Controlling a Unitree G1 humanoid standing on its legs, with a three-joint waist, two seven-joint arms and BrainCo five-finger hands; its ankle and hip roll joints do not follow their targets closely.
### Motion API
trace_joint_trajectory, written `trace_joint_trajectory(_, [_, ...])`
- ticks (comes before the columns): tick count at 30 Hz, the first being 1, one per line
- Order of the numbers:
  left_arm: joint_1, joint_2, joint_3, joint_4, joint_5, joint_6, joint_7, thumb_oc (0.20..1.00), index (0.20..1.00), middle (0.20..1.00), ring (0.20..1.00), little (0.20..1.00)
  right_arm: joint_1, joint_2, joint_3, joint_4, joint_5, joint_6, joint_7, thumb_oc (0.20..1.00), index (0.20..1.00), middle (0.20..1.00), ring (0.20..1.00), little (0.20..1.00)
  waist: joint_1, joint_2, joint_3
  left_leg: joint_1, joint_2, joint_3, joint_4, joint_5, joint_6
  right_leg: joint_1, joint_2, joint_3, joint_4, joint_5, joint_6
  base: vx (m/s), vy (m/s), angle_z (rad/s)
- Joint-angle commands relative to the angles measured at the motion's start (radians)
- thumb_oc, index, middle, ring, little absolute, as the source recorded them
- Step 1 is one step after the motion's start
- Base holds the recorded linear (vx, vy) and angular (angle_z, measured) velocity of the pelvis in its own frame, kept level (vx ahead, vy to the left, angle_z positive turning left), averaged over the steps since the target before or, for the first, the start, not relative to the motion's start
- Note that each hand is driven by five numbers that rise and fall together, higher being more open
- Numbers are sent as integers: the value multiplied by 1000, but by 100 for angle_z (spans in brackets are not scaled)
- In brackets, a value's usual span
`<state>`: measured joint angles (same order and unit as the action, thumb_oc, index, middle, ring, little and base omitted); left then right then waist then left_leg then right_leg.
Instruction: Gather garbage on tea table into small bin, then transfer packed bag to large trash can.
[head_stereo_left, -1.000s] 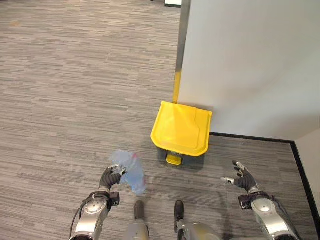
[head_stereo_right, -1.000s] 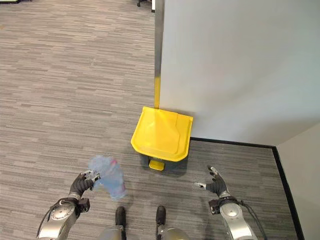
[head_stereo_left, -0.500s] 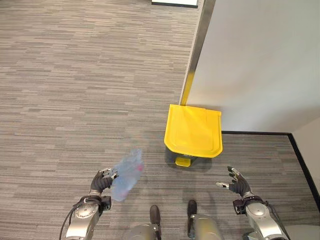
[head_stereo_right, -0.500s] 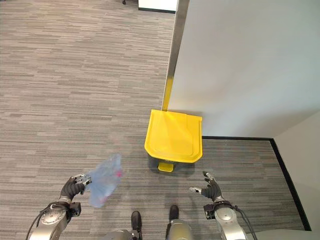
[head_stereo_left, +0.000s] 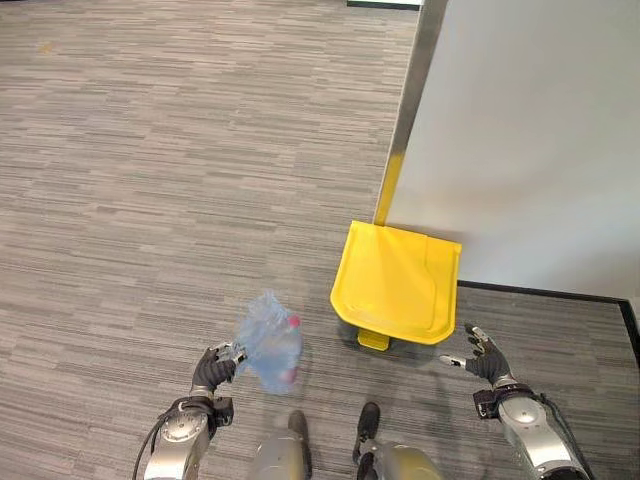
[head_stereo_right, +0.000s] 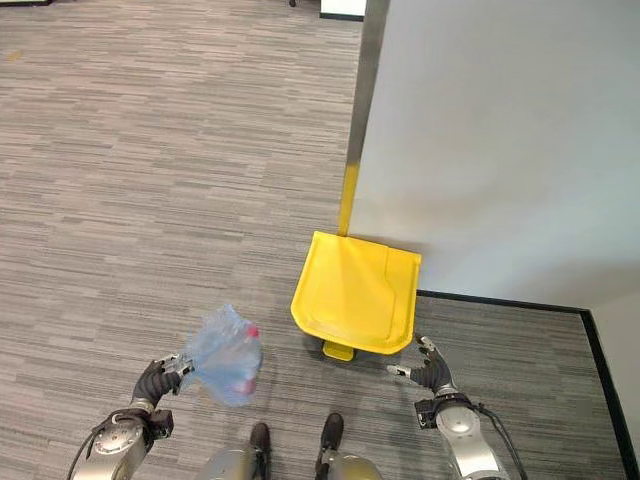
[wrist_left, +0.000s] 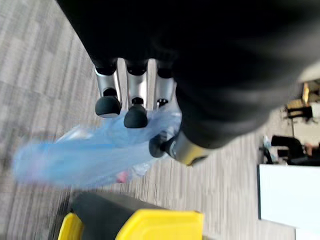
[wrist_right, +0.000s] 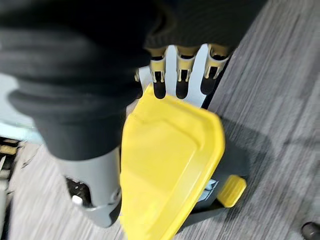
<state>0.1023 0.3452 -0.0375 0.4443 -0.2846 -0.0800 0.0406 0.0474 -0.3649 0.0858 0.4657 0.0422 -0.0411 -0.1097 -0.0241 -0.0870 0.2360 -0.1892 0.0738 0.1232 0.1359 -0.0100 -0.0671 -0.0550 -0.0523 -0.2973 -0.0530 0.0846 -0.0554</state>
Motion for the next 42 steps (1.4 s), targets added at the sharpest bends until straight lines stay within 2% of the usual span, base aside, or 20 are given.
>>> trace_joint_trajectory(1, [16,36,32,-55,27,-51,-1,200,200,200,200,200,23,-21,-31,9,18,-30,-19,1000,1000,1000,1000,1000,-3,6,-60,63,-21,24,-18,-54,-4,19,-26,69,15,-114,151,69,68,-33])
trace_joint_trajectory(9, [40,47,46,-61,29,-46,1,200,200,200,200,200,27,0,-40,32,22,-16,-15,1000,1000,1000,1000,1000,-4,12,-77,140,-53,37,-76,-60,24,31,-40,121,33,-109,165,63,106,-20])
trace_joint_trajectory(19, [41,62,66,-64,21,-48,22,200,200,200,200,200,2,8,-29,36,17,-5,-15,1000,1000,1000,1000,1000,16,1,-56,121,-88,24,-28,-106,66,-11,-67,177,92,-104,193,17,109,-14])
trace_joint_trajectory(23, [20,76,62,-59,15,-48,27,200,200,200,200,200,-21,12,-25,22,19,-9,-17,1000,1000,1000,1000,1000,21,8,-29,123,-118,-6,-16,-127,99,-95,-85,199,277,-114,213,44,206,-28])
trace_joint_trajectory(24, [14,77,62,-55,16,-48,29,200,200,200,200,200,-27,19,-22,25,28,-7,-15,1000,1000,1000,1000,1000,19,8,-16,149,-125,-5,-22,-140,106,-150,-80,197,327,-95,212,158,142,-29])
trace_joint_trajectory(26, [14,77,66,-54,10,-50,37,200,200,200,200,200,-41,18,-19,20,37,-7,-19,1000,1000,1000,1000,1000,9,9,0,202,-146,-7,-42,-164,115,-240,-86,150,275,-30,209,197,109,-28])
trace_joint_trajectory(29, [5,75,67,-45,4,-55,36,200,200,200,200,200,-49,13,-20,27,43,-8,-21,1000,1000,1000,1000,1000,-7,12,12,234,-167,-17,-38,-189,116,-279,-73,116,168,-6,224,202,57,7])
trace_joint_trajectory(30, [-13,73,62,-37,2,-59,39,200,200,200,200,200,-49,9,-27,29,45,-9,-27,1000,1000,1000,1000,1000,-24,10,22,243,-180,-36,-16,-214,112,-302,-63,104,96,7,236,252,33,31])
trace_joint_trajectory(33, [-40,71,47,-26,8,-63,36,200,200,200,200,200,-26,2,-52,33,62,-16,-38,1000,1000,1000,1000,1000,-43,-4,17,244,-211,-83,33,-269,108,-302,-51,127,33,35,239,349,-49,58])
trace_joint_trajectory(34, [-45,68,44,-27,5,-62,32,200,200,200,200,200,-1,-2,-81,30,82,-20,-39,1000,1000,1000,1000,1000,-60,-7,6,250,-219,-110,74,-306,94,-309,-58,168,50,71,225,388,-110,72])
trace_joint_trajectory(36, [-45,61,41,-24,3,-63,34,200,200,200,200,200,15,-6,-115,34,102,-27,-55,1000,1000,1000,1000,1000,-78,0,-5,242,-203,-127,119,-335,83,-312,-71,164,68,83,220,344,-145,57])
trace_joint_trajectory(37, [-36,56,48,-28,-9,-66,37,200,200,200,200,200,19,-10,-159,46,143,-43,-74,1000,1000,1000,1000,1000,-93,7,-13,241,-180,-120,127,-342,75,-310,-75,146,81,84,213,262,-140,60])
trace_joint_trajectory(40, [-31,50,63,-18,-27,-71,34,200,200,200,200,200,32,-15,-222,52,184,-60,-98,1000,1000,1000,1000,1000,-114,23,-32,251,-155,-108,96,-336,66,-308,-58,135,74,77,211,144,-45,23])
trace_joint_trajectory(42, [-32,53,61,-15,-25,-73,26,200,200,200,200,200,23,-6,-225,71,206,-74,-99,1000,1000,1000,1000,1000,-122,32,-36,258,-153,-96,53,-330,73,-324,-40,148,66,81,216,32,38,-24])
